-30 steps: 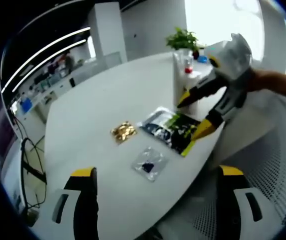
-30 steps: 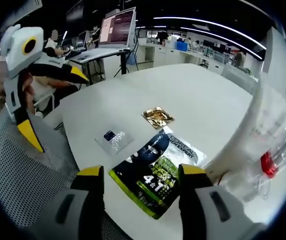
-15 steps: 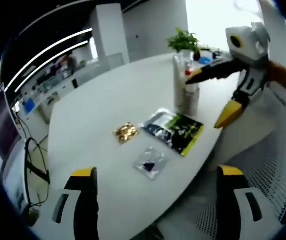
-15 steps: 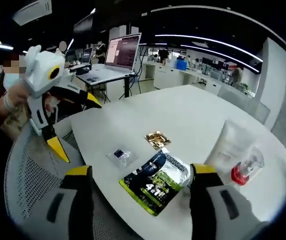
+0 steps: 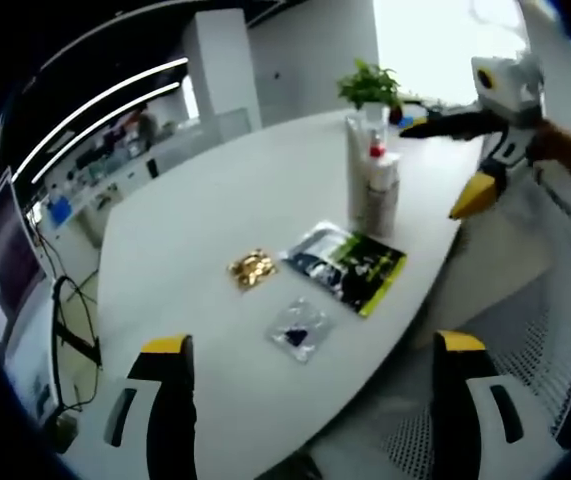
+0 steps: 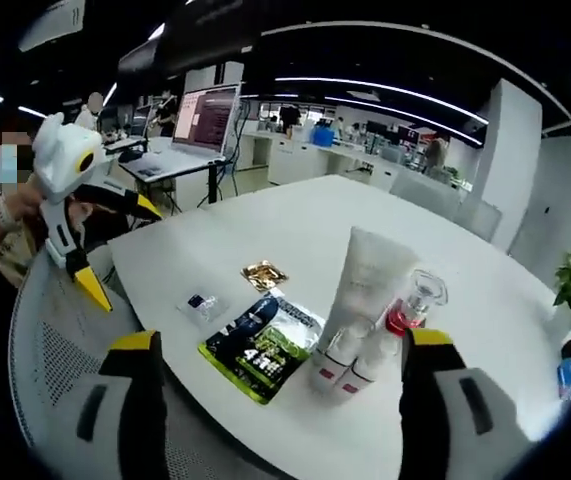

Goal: Arrange the skincare products in the storage area until every visible bottle or jar stands upright without overlapping.

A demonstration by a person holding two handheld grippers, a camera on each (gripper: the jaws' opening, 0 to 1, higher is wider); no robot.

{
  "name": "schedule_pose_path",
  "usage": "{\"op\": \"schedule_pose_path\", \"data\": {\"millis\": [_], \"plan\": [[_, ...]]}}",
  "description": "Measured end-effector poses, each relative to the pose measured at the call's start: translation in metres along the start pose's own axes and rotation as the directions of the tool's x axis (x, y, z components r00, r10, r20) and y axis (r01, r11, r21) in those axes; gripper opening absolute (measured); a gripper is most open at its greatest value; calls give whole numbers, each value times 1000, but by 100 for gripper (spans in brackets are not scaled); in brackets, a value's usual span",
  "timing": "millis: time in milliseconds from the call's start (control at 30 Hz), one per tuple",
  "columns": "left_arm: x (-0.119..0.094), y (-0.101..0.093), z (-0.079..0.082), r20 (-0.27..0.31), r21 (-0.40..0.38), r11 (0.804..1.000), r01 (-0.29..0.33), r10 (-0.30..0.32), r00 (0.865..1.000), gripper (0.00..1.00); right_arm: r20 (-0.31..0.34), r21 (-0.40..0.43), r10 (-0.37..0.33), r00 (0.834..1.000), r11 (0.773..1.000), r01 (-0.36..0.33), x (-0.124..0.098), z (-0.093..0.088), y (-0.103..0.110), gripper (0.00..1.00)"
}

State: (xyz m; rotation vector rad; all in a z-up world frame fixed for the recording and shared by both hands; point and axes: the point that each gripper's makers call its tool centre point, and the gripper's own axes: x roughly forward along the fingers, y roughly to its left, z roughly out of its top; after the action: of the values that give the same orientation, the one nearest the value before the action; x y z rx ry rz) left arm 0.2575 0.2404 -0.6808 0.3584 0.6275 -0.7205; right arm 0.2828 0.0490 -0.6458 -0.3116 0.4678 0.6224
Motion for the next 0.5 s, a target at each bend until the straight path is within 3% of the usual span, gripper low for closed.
{"op": "schedule_pose_path", "data": {"millis": [200, 367, 500], "plan": [[0, 4, 2, 11, -26, 1000, -4, 4, 1000, 97, -11, 36, -42, 999, 998, 43, -8, -13, -16, 99], [0, 5, 6, 28, -45, 999, 4, -2, 1000, 97, 9, 83, -39, 999, 996, 38, -11, -20, -22, 99], [1, 6, 6, 30, -48, 999, 7, -5, 1000, 97, 22, 72, -59, 998, 996, 57, -12, -26, -25, 98]]}}
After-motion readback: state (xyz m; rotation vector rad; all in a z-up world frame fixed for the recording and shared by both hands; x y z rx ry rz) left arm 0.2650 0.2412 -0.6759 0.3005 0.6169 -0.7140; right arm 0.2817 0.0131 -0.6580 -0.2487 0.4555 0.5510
